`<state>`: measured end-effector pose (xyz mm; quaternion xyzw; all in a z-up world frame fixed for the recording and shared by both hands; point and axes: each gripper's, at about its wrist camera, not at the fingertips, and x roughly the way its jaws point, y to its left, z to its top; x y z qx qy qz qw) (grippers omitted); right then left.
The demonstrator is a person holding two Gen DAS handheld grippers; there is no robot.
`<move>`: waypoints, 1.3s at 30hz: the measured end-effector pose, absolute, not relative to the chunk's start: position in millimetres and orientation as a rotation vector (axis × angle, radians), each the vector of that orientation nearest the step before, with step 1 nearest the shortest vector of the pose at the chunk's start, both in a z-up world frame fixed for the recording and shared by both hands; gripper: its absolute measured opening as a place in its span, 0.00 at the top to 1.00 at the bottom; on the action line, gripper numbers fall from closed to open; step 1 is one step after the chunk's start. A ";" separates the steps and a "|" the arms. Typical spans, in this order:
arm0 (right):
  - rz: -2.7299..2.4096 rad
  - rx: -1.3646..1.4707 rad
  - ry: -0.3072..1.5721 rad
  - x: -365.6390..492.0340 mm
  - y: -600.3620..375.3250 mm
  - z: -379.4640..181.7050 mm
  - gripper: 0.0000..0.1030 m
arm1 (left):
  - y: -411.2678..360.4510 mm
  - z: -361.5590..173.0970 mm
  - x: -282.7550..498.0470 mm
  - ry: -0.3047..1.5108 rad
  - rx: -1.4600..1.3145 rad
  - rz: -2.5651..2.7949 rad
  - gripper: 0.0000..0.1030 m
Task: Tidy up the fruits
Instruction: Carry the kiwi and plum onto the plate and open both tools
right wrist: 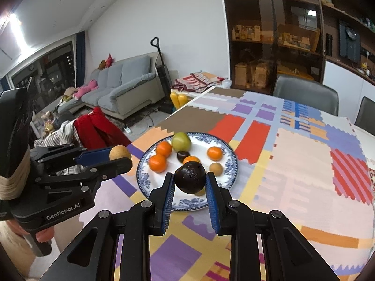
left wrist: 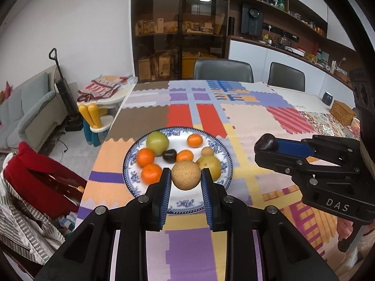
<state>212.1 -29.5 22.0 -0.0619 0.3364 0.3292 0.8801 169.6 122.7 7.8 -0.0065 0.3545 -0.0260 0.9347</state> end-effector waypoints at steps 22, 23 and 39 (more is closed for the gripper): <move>0.750 -0.152 0.906 244.7 32.9 -41.0 0.73 | 154.7 -56.5 203.9 0.837 -0.021 -0.156 0.75; 0.748 -0.152 0.910 246.5 33.3 -42.8 0.73 | 155.6 -58.5 206.7 0.838 -0.019 -0.163 0.75; 0.700 -0.187 0.912 258.3 41.9 -50.5 0.72 | 166.9 -59.8 219.8 0.825 0.040 -0.169 0.63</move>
